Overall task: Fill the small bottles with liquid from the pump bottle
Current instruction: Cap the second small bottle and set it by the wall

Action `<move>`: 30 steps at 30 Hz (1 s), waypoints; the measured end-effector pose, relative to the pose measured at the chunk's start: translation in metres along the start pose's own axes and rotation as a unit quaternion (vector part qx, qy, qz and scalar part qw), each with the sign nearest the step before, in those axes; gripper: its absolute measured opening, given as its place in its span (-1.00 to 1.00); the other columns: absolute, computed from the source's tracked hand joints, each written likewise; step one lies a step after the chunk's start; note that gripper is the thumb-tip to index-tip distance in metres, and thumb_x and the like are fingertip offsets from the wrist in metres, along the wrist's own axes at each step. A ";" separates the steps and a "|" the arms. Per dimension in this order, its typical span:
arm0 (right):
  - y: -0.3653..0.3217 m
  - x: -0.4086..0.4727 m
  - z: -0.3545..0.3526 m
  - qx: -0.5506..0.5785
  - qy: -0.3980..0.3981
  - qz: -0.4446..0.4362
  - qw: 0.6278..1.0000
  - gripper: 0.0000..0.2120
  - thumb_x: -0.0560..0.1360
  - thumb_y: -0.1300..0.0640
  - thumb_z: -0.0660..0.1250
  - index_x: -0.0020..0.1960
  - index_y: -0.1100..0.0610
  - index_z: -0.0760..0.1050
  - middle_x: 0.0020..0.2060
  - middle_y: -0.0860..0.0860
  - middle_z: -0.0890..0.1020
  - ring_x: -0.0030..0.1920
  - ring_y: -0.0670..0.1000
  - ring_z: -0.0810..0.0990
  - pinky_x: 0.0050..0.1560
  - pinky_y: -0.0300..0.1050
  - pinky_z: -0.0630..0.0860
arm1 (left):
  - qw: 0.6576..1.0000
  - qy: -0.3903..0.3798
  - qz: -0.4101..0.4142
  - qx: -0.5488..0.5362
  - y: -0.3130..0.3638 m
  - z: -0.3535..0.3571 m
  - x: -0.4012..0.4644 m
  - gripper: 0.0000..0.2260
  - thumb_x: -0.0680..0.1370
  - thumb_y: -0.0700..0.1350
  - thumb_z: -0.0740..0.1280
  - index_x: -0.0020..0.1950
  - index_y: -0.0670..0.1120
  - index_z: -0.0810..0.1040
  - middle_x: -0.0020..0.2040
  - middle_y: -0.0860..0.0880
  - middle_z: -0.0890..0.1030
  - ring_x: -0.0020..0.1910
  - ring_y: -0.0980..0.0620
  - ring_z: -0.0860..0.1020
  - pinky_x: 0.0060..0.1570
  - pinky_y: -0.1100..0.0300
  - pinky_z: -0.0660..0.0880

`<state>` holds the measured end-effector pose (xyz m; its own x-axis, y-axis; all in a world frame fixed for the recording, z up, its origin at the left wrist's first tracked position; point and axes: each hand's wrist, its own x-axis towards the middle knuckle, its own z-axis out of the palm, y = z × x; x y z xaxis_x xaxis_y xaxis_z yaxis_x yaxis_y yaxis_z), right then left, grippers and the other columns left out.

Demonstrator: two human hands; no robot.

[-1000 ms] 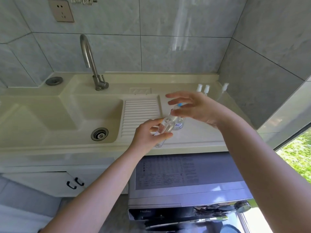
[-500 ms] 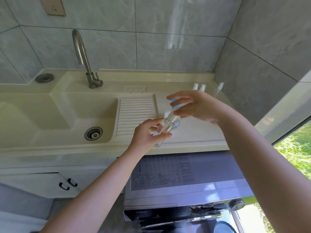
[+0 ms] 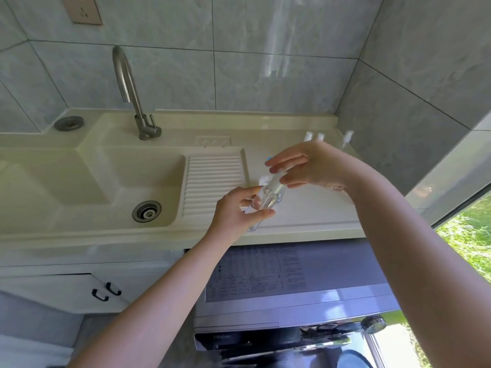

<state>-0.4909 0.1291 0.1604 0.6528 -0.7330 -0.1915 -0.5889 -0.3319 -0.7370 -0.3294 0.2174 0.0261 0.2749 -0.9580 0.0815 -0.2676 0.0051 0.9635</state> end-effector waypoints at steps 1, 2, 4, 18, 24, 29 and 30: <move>0.002 0.002 0.000 0.001 0.030 0.008 1.000 -0.75 0.43 0.24 0.51 0.06 -0.01 0.70 -0.08 -0.06 0.74 -0.09 -0.09 0.72 -0.02 -0.18 0.66 | 1.000 0.002 -0.001 0.002 0.002 0.001 0.000 -0.49 0.31 -0.04 0.62 0.24 0.03 0.62 0.01 0.08 0.64 -0.01 0.16 0.61 0.09 0.30 0.50; 0.000 0.003 0.002 -0.017 0.063 0.021 0.998 -0.88 0.43 0.15 0.53 -0.04 0.01 0.71 -0.19 -0.06 0.74 -0.17 -0.09 0.73 -0.12 -0.27 0.64 | 1.000 0.005 -0.001 0.001 0.004 0.001 0.000 -0.49 0.31 -0.04 0.62 0.24 0.03 0.62 0.03 0.07 0.64 0.00 0.16 0.61 0.10 0.30 0.50; -0.002 0.005 0.008 -0.124 0.138 0.050 0.981 -0.74 0.45 -0.12 0.48 -0.23 0.07 0.69 -0.38 -0.03 0.70 -0.34 -0.09 0.70 -0.28 -0.34 0.58 | 1.000 0.005 0.002 -0.002 0.006 0.003 -0.001 -0.48 0.31 -0.05 0.62 0.25 0.02 0.62 0.04 0.06 0.63 -0.01 0.15 0.61 0.11 0.29 0.50; 0.013 -0.007 -0.006 0.020 0.070 -0.013 0.997 -0.72 0.36 0.22 0.57 0.04 -0.01 0.72 -0.12 -0.12 0.74 -0.09 -0.14 0.72 0.11 -0.18 0.61 | 1.000 -0.003 0.006 -0.017 0.011 0.012 -0.001 -0.52 0.34 -0.07 0.61 0.23 0.04 0.62 0.04 0.05 0.63 0.03 0.11 0.61 0.17 0.18 0.50; 0.015 -0.017 -0.004 0.018 0.119 -0.003 0.993 -0.75 0.35 0.16 0.60 0.02 0.02 0.72 -0.15 -0.10 0.74 -0.19 -0.16 0.72 0.00 -0.31 0.60 | 0.999 0.001 0.006 -0.048 0.007 0.027 -0.002 -0.56 0.35 -0.12 0.60 0.20 0.04 0.63 0.02 0.04 0.62 0.02 0.08 0.60 0.10 0.17 0.52; 0.036 -0.029 -0.006 -0.015 0.182 0.013 0.983 -0.77 0.35 0.10 0.60 0.00 0.01 0.72 -0.18 -0.13 0.73 -0.24 -0.29 0.67 -0.18 -0.49 0.52 | 0.997 -0.033 0.001 -0.075 0.005 0.053 -0.002 -0.59 0.37 -0.15 0.58 0.20 0.01 0.63 0.06 0.03 0.63 0.01 0.06 0.63 0.11 0.17 0.53; 0.041 -0.030 -0.005 -0.023 0.194 0.008 0.981 -0.78 0.35 0.10 0.60 0.00 0.00 0.72 -0.17 -0.15 0.73 -0.23 -0.34 0.64 -0.18 -0.52 0.50 | 0.997 -0.035 0.002 -0.071 0.005 0.058 -0.001 -0.60 0.37 -0.14 0.58 0.19 0.02 0.63 0.06 0.04 0.64 0.01 0.05 0.63 0.11 0.17 0.54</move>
<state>-0.5372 0.1345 0.1397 0.4182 -0.9061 0.0636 -0.6242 -0.3375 -0.7046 -0.3839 0.2014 0.0159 0.2071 -0.9757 0.0722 -0.1331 0.0450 0.9901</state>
